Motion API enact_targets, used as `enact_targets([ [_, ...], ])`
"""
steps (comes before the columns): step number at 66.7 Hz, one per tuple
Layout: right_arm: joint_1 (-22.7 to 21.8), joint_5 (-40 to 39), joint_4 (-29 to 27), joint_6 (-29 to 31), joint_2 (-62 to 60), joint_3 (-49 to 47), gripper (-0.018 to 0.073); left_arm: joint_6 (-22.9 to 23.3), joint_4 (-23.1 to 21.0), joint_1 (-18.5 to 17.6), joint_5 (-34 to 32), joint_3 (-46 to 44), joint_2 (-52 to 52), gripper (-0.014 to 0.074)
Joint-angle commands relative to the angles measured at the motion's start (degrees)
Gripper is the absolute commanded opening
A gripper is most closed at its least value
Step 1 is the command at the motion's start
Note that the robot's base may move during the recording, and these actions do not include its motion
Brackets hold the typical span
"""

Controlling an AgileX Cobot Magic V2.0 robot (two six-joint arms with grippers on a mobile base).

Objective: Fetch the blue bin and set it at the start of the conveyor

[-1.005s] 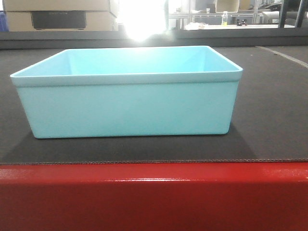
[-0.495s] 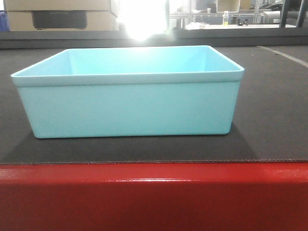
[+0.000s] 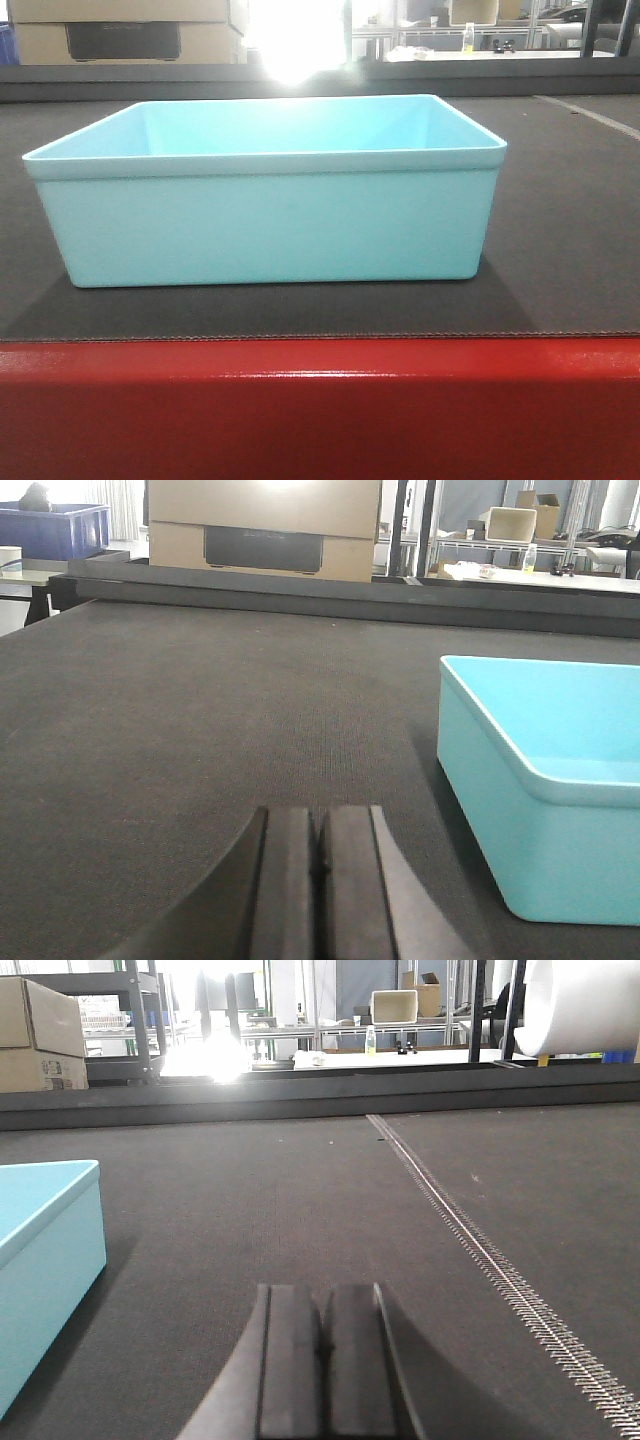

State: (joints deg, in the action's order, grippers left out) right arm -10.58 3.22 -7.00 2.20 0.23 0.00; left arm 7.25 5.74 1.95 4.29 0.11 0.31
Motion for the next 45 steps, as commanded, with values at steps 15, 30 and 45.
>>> enact_targets([
  [15,-0.21,-1.54,0.32,0.57,-0.23,0.00,-0.0162,-0.16,0.04,0.20,-0.93,-0.11,-0.31,-0.0111],
  [30,-0.21,-1.54,0.32,0.57,-0.23,0.00,-0.0162,-0.16,0.04,0.20,-0.93,-0.11,-0.31,-0.0111],
  [45,-0.21,-1.54,0.32,0.57,-0.23,0.00,-0.0162,-0.16,0.04,0.20,-0.93,-0.11,-0.31,-0.0111],
])
